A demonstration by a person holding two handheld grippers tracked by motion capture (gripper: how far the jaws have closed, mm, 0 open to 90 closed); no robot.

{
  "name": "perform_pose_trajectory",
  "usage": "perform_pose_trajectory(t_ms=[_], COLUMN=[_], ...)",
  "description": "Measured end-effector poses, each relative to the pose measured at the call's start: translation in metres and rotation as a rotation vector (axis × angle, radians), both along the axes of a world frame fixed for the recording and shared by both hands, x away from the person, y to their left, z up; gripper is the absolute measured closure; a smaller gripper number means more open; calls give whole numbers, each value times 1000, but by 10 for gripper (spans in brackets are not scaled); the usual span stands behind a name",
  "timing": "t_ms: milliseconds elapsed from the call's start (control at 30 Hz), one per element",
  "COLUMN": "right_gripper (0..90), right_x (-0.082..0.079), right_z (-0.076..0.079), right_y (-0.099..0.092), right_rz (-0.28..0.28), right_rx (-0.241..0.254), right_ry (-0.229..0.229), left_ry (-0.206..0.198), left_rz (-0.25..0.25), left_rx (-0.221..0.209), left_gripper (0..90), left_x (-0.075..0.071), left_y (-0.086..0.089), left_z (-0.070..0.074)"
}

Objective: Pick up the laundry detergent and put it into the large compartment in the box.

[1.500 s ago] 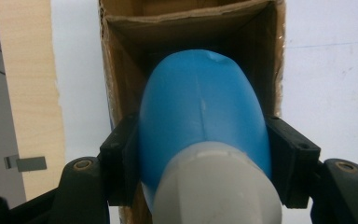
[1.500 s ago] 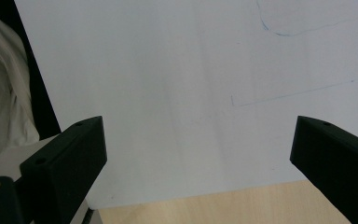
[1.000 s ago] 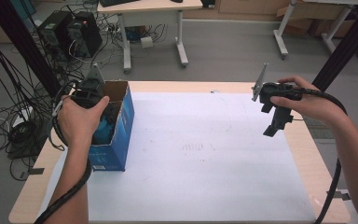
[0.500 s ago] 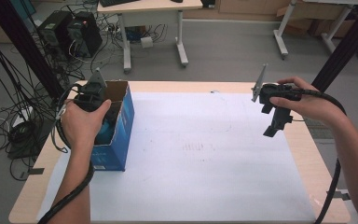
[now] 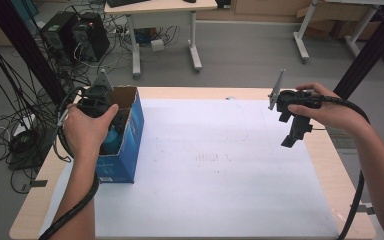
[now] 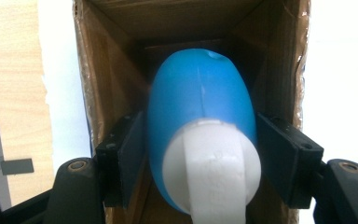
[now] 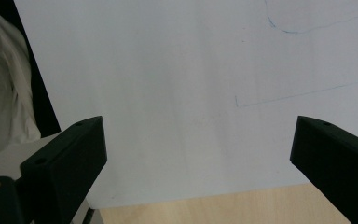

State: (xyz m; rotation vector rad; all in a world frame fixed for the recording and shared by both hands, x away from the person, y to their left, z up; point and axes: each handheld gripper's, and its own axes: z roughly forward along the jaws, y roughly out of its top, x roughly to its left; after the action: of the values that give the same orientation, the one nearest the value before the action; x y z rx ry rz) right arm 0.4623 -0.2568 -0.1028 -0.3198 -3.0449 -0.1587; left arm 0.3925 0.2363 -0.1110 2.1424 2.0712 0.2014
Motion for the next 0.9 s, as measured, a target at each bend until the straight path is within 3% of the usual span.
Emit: perform_pose_trajectory(t_ms=[100,233,467,633,900], right_gripper=[36,36,36,36,36], right_x=[0,1,-1,-2,-5], right_z=[0,0,3,3,6], right_y=[-1,-1,2,4,1], right_rz=[-2,-6,2,6,4], right_rx=[2,-1,7,4,9], right_ry=[0,0,-9,-10,-16], left_ry=[-18,-46,-100,-126,-160], left_rz=[-4,-6,-33,-51,-130], left_rx=[-13,-9,-23,-23,-50], left_gripper=[336,317,168,84,54], left_x=[-7,-20,-41,-49,-56], left_y=[3,5,1,-7,-28], left_z=[6,26,53,60,67])
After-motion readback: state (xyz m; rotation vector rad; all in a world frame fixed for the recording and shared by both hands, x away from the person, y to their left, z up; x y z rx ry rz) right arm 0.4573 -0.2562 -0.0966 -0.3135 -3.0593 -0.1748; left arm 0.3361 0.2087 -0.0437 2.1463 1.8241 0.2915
